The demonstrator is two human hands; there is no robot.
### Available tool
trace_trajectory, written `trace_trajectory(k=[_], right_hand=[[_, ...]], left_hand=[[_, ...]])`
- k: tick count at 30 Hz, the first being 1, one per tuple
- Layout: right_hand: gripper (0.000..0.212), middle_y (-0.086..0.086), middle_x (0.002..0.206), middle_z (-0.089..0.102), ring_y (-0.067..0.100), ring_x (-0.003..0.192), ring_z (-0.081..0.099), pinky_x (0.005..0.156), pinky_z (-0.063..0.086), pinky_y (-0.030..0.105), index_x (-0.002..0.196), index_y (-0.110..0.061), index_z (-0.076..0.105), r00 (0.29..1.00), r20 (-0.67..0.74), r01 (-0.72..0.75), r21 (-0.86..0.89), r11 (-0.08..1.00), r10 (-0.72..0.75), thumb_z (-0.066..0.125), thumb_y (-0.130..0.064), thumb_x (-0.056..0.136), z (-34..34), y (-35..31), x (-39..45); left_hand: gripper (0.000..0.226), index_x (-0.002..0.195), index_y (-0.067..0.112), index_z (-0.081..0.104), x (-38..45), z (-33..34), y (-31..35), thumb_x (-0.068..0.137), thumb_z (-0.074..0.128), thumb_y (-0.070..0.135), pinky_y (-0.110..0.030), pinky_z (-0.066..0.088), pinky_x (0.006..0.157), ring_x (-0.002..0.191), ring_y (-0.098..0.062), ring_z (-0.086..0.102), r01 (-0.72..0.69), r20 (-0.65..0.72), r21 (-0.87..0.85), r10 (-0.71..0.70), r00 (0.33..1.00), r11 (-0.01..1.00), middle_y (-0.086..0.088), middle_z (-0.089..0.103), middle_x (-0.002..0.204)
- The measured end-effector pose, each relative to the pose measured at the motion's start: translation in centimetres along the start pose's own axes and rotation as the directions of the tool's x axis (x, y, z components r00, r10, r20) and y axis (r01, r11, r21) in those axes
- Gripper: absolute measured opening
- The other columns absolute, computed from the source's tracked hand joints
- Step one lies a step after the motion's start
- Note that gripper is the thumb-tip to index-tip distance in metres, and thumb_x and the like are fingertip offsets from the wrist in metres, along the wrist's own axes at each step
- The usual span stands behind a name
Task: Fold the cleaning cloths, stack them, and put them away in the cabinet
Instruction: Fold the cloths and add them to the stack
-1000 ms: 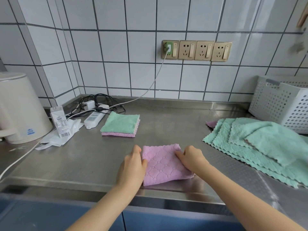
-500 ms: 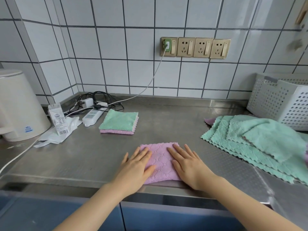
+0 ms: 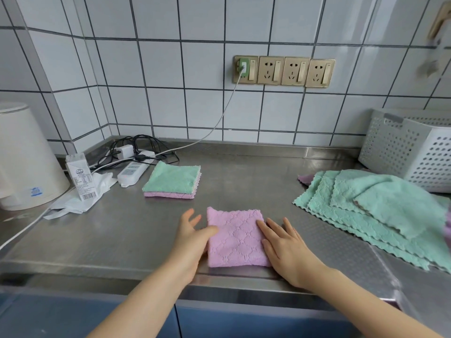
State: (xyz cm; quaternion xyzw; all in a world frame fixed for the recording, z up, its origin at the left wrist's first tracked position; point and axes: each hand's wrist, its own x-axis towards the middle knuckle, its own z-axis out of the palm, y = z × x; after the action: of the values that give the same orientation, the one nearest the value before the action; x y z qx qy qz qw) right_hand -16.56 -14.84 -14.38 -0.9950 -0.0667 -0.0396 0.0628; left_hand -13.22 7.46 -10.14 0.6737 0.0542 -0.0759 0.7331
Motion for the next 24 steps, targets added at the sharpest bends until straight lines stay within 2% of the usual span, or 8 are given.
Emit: trace_trajectory(k=[2, 4, 6, 9, 12, 16, 20, 24], right_hand=[[0.077, 0.004, 0.153, 0.027, 0.029, 0.141, 0.022, 0.120, -0.001, 0.035, 0.150, -0.021, 0.017, 0.999, -0.046, 0.021, 0.014, 1.000, -0.020, -0.011, -0.056, 0.087, -0.7, -0.5, -0.2], [0.055, 0.002, 0.146, 0.040, 0.022, 0.135, 0.033, 0.118, -0.001, 0.027, 0.147, -0.018, 0.028, 0.994, -0.109, 0.043, 0.130, 0.991, -0.029, 0.015, -0.036, 0.096, -1.2, -1.1, -0.1], [0.046, -0.001, 0.133, 0.052, 0.015, 0.126, 0.039, 0.114, 0.009, 0.017, 0.145, -0.021, 0.032, 0.985, -0.173, 0.060, 0.294, 0.954, -0.009, 0.035, -0.022, 0.099, -1.6, -1.8, 0.0], [0.054, -0.006, 0.103, 0.058, 0.007, 0.095, 0.048, 0.086, 0.031, 0.013, 0.143, -0.036, 0.029, 0.985, -0.165, 0.038, 0.520, 0.853, 0.057, 0.048, -0.018, 0.095, -2.3, -3.3, 1.6], [0.058, -0.007, 0.095, 0.055, 0.003, 0.078, 0.054, 0.075, 0.044, 0.013, 0.133, -0.047, 0.036, 0.987, -0.135, 0.044, 0.754, 0.656, 0.089, 0.054, -0.012, 0.091, -3.2, -5.1, 5.4], [0.056, 0.003, 0.100, 0.056, 0.017, 0.077, 0.059, 0.060, 0.047, 0.021, 0.126, -0.040, 0.047, 0.970, -0.192, 0.076, 0.816, 0.573, 0.146, 0.052, -0.004, 0.083, -4.9, -8.0, 13.3], [0.054, 0.006, 0.097, 0.058, 0.020, 0.081, 0.058, 0.071, 0.053, 0.030, 0.128, -0.029, 0.050, 0.965, -0.170, 0.050, 0.865, 0.499, 0.198, 0.049, -0.002, 0.080, -5.4, -11.2, 21.1], [0.052, 0.004, 0.097, 0.057, 0.022, 0.087, 0.055, 0.085, 0.049, 0.033, 0.130, -0.020, 0.052, 0.982, 0.010, -0.118, 0.813, 0.570, 0.190, 0.050, -0.004, 0.080, -1.4, -12.8, 24.8]], left_hand=[[0.078, 0.147, 0.011, 0.022, 0.3, 0.4, 0.5, 0.082, 0.061, -0.010, -0.033, 0.051, 0.077, 0.093, -0.022, 0.062, 0.148, 0.020, -0.303, -0.149, 0.989, 0.941, -0.014, 0.055, 0.126], [0.073, 0.145, 0.005, 0.027, 0.4, 0.3, 0.7, 0.082, 0.058, -0.014, -0.035, 0.052, 0.077, 0.087, -0.025, 0.064, 0.197, 0.078, -0.365, -0.181, 0.980, 0.910, -0.018, 0.063, 0.103], [0.069, 0.142, 0.008, 0.034, 0.6, -0.1, 1.1, 0.082, 0.054, -0.019, -0.041, 0.051, 0.085, 0.092, -0.028, 0.065, 0.154, 0.096, -0.363, -0.128, 0.987, 0.919, -0.019, 0.066, 0.102], [0.065, 0.136, 0.008, 0.043, 2.6, -1.8, 2.4, 0.080, 0.049, -0.024, -0.047, 0.048, 0.094, 0.096, -0.028, 0.065, 0.031, 0.088, -0.406, 0.006, 0.996, 0.913, -0.021, 0.066, 0.109], [0.059, 0.132, 0.003, 0.048, 6.2, -3.9, 4.3, 0.080, 0.047, -0.024, -0.040, 0.054, 0.086, 0.085, -0.022, 0.068, -0.059, 0.084, -0.401, 0.100, 0.991, 0.914, -0.013, 0.070, 0.097], [0.051, 0.129, 0.000, 0.049, 12.6, -6.9, 8.3, 0.082, 0.051, -0.020, -0.036, 0.054, 0.086, 0.087, -0.019, 0.066, -0.233, -0.024, -0.270, 0.235, 0.972, 0.934, -0.016, 0.065, 0.110], [0.043, 0.126, 0.010, 0.056, 18.3, -10.0, 11.2, 0.084, 0.063, -0.001, -0.027, 0.050, 0.085, 0.096, -0.015, 0.062, -0.458, -0.094, 0.206, 0.483, 0.871, 0.865, -0.008, 0.065, 0.114], [0.047, 0.124, 0.006, 0.059, 21.3, -12.6, 7.2, 0.079, 0.069, 0.000, -0.027, 0.045, 0.086, 0.100, -0.019, 0.060, -0.293, -0.113, 0.491, 0.394, 0.912, 0.820, -0.011, 0.065, 0.117]])
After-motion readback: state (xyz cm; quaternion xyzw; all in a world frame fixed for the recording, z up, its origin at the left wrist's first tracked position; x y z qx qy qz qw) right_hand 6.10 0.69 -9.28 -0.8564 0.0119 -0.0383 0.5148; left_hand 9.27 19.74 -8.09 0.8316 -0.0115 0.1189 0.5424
